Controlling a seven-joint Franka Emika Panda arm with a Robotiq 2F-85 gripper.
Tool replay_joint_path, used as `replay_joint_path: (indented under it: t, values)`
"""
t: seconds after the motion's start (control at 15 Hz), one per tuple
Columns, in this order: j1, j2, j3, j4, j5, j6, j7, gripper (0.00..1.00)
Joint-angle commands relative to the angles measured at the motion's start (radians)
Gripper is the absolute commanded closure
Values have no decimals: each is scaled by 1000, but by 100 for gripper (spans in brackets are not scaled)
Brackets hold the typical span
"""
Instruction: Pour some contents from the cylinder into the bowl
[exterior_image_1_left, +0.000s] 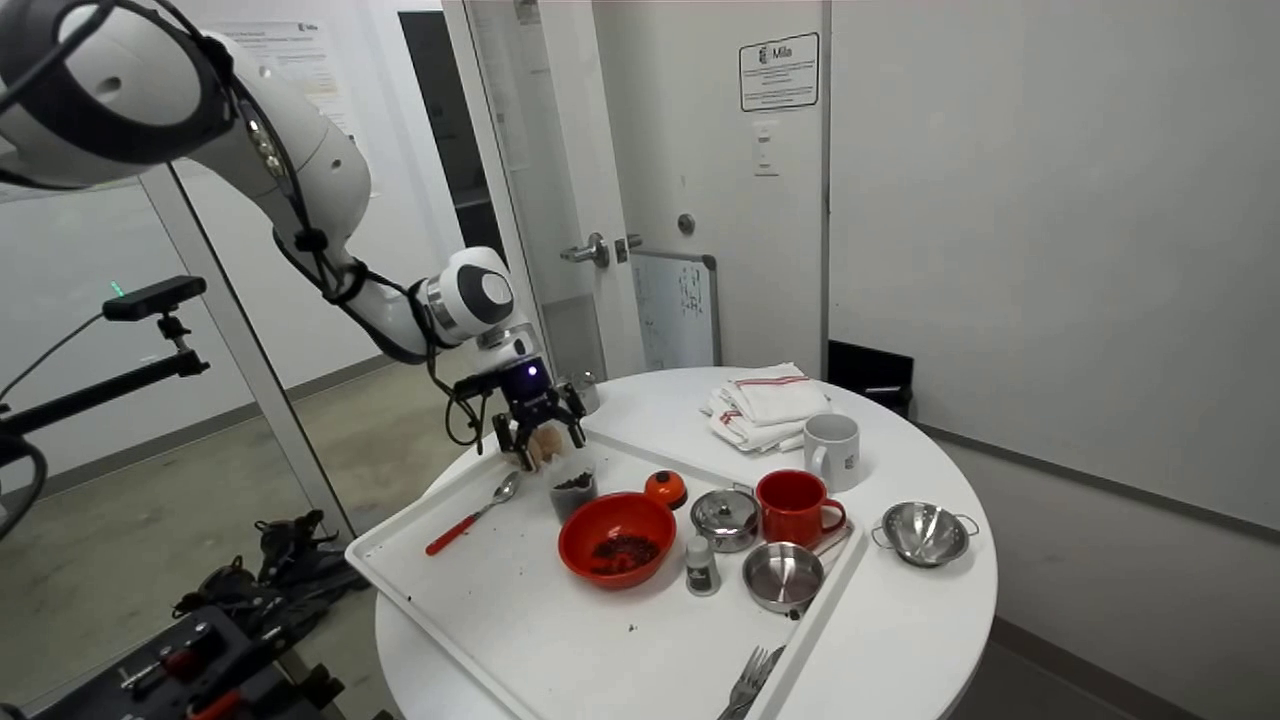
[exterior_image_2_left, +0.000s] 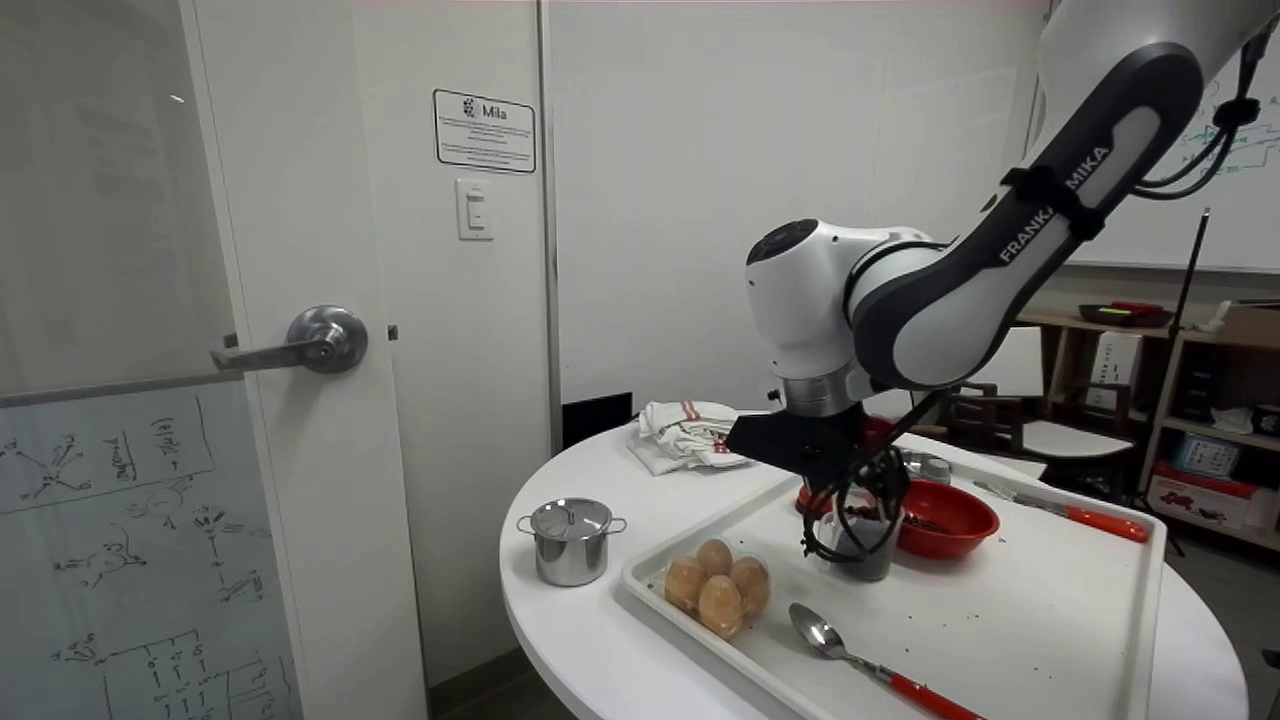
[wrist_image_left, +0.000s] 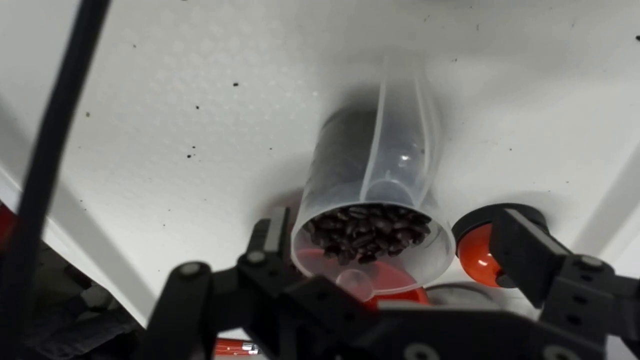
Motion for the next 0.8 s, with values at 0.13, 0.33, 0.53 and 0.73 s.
replay_joint_path:
  t: [0.13, 0.33, 0.53, 0.73]
  values:
    - [16, 44, 6, 65, 37, -28, -52, 0]
    - [24, 57, 6, 75, 43, -28, -58, 27]
    - [26, 57, 4, 68, 47, -20, -56, 46]
    - [32, 55, -6, 66, 50, -57, -40, 70]
